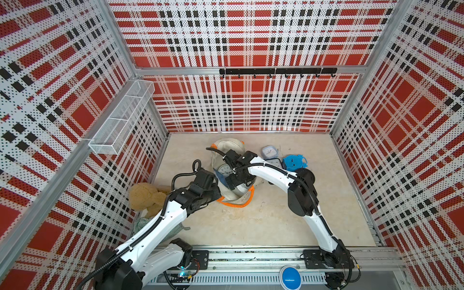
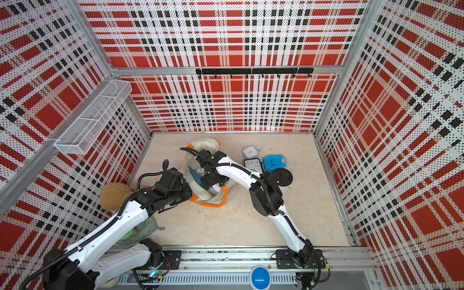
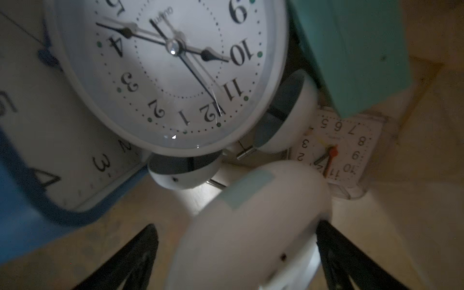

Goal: Take the alarm clock out of the canvas bag
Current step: Pick up the alarm from the canvas bag.

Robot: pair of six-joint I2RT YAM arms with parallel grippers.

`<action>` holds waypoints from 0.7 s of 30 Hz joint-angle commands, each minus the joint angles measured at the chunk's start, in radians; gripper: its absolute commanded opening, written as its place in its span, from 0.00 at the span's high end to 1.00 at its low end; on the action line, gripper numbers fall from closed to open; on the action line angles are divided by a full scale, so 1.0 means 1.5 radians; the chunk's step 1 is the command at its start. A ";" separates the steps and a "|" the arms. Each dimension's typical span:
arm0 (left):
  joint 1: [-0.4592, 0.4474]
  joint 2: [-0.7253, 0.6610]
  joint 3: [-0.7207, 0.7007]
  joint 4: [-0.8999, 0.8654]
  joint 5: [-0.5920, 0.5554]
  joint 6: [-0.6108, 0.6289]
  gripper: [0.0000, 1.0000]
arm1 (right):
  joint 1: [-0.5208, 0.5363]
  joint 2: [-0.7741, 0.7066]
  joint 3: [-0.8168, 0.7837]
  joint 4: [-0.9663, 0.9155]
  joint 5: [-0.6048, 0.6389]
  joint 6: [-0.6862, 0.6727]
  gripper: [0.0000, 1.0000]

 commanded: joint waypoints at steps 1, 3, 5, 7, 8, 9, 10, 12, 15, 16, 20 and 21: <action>0.008 -0.010 -0.015 -0.024 0.001 0.002 0.84 | 0.000 0.028 0.012 -0.011 0.020 0.014 0.00; 0.013 -0.010 -0.015 -0.024 0.004 0.006 0.84 | 0.001 0.036 0.009 -0.010 0.026 0.016 0.00; 0.018 -0.009 -0.014 -0.024 0.007 0.008 0.84 | 0.001 0.041 0.009 -0.007 0.032 0.020 0.00; 0.021 -0.009 -0.014 -0.024 0.009 0.011 0.84 | 0.000 0.042 0.008 -0.007 0.039 0.027 0.00; 0.023 -0.009 -0.014 -0.024 0.011 0.012 0.84 | 0.000 0.041 0.005 -0.005 0.042 0.030 0.00; 0.024 -0.009 -0.014 -0.024 0.011 0.013 0.84 | -0.001 0.039 0.002 -0.002 0.045 0.033 0.00; 0.024 -0.007 -0.013 -0.024 0.011 0.013 0.84 | 0.000 0.036 -0.002 0.002 0.046 0.036 0.02; 0.025 -0.006 -0.012 -0.024 0.011 0.012 0.84 | -0.001 0.030 -0.012 0.010 0.044 0.038 0.08; 0.026 -0.004 -0.010 -0.023 0.012 0.013 0.84 | 0.000 0.014 -0.032 0.024 0.043 0.042 0.22; 0.025 -0.004 -0.010 -0.023 0.013 0.013 0.84 | -0.001 0.009 -0.042 0.031 0.042 0.043 0.25; 0.025 -0.007 -0.009 -0.023 0.012 0.012 0.83 | 0.000 -0.009 -0.066 0.044 0.043 0.048 0.35; 0.025 -0.007 -0.010 -0.024 0.012 0.012 0.83 | 0.000 -0.012 -0.069 0.046 0.041 0.048 0.40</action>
